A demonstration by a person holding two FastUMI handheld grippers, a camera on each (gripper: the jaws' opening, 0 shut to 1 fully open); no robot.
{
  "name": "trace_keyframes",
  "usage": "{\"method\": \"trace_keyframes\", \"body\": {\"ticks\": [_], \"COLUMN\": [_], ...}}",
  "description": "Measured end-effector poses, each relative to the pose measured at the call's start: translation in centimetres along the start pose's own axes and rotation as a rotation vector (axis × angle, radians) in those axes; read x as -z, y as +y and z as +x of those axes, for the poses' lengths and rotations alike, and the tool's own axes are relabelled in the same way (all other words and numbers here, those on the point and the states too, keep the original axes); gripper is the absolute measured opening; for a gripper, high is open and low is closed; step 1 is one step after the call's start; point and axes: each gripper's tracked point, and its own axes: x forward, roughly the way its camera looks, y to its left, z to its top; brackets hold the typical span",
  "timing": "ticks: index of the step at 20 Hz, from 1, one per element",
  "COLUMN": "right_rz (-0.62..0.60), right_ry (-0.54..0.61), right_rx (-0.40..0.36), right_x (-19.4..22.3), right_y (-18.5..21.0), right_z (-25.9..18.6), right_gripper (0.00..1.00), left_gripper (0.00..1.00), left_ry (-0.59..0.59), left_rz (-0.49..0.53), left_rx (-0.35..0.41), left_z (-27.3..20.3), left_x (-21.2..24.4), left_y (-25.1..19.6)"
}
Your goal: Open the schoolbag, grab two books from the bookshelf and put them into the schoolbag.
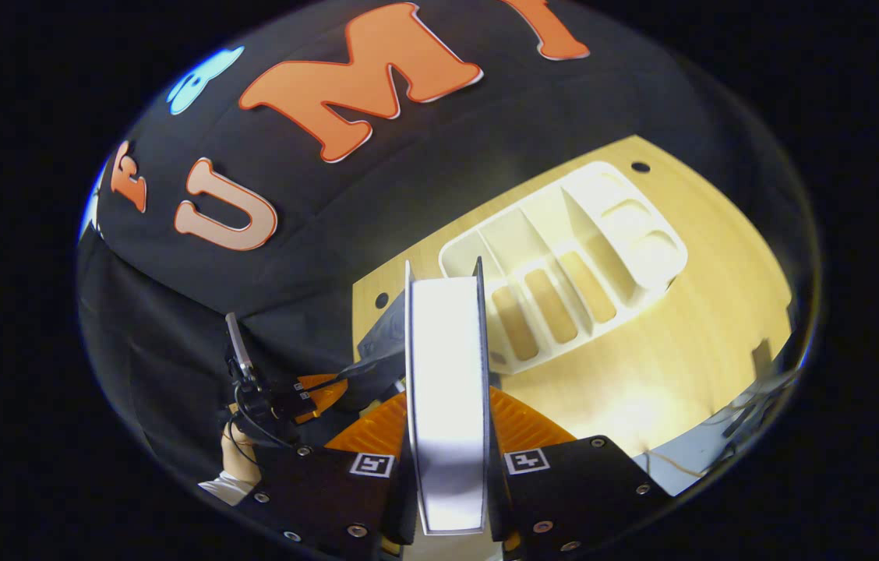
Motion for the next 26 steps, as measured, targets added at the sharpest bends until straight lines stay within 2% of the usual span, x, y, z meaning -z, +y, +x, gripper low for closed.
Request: {"method": "trace_keyframes", "body": {"ticks": [3,8,14,19,26], "right_rz": [0.128,0.330,0.525,0.571,0.665], "right_ry": [0.032,0.057,-0.021,-0.144,-0.316], "right_rx": [-0.103,-0.212,-0.332,-0.338,-0.347], "right_x": [3.7,7.9,8.3,7.9,6.1], "right_y": [-0.6,-2.0,-1.4,0.6,3.4], "right_z": [3.1,9.2,16.9,22.7,27.1], "right_gripper": [0.37,0.37,0.37,0.36,0.36], "left_gripper": [0.01,0.01,0.01,0.01,0.00], "left_ry": [0.015,0.032,0.040,0.037,0.032], "left_rz": [0.019,0.034,0.046,0.049,0.035], "left_rx": [-0.012,-0.004,-0.017,0.001,0.057], "left_z": [-0.3,-0.6,-0.7,-0.8,-1.0], "left_x": [-0.2,-0.6,-1.0,-1.7,-2.2], "left_y": [0.1,-0.8,-1.0,-1.8,-2.8]}}
